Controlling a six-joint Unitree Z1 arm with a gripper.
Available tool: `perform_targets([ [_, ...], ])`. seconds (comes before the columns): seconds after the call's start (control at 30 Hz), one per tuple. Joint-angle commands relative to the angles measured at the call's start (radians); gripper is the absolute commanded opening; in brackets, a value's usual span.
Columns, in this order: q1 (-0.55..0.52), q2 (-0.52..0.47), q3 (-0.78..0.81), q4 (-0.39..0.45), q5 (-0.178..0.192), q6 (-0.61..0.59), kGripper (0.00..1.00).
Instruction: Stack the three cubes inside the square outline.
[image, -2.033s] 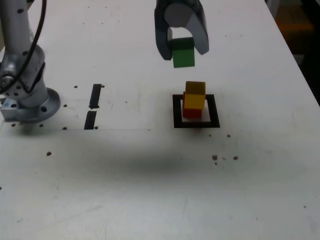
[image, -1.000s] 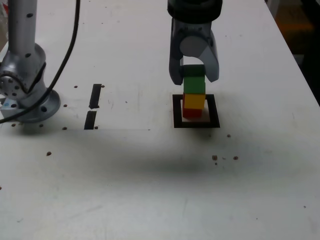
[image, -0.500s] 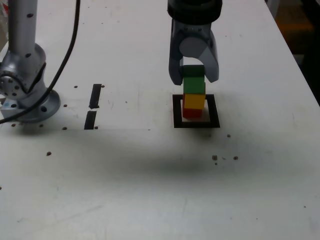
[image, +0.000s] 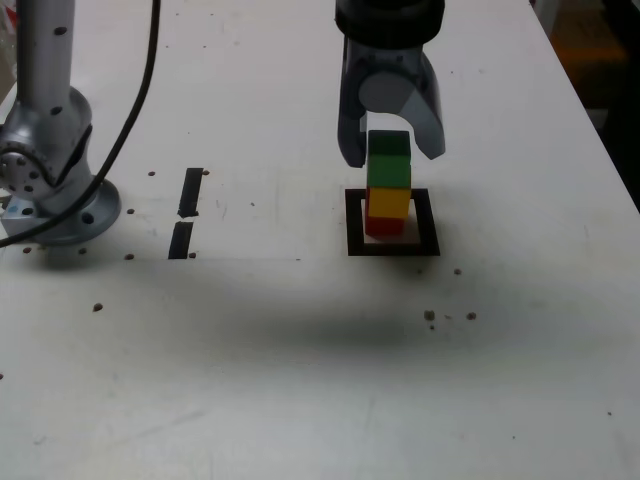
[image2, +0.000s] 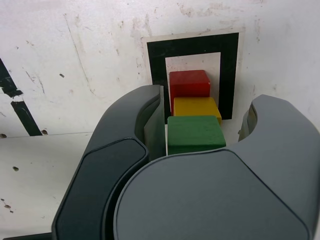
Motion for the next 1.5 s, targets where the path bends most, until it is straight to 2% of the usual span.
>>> perform_targets([
  [0.0,-0.001,-0.007,-0.007,0.005,0.007,0.0,0.66],
  [0.4,0.013,-0.13,-0.023,0.076,0.09,-0.002,0.67],
  [0.6,0.047,-0.194,0.025,0.115,0.102,-0.005,0.67],
  [0.8,0.095,-0.256,0.197,0.114,0.066,-0.019,0.67],
  [1.0,0.1,-0.275,0.313,0.069,0.03,-0.034,0.67],
  [1.17,0.101,-0.282,0.43,-0.025,-0.01,-0.037,0.67],
  [1.47,0.101,-0.283,0.615,-0.188,-0.03,-0.037,0.67],
])
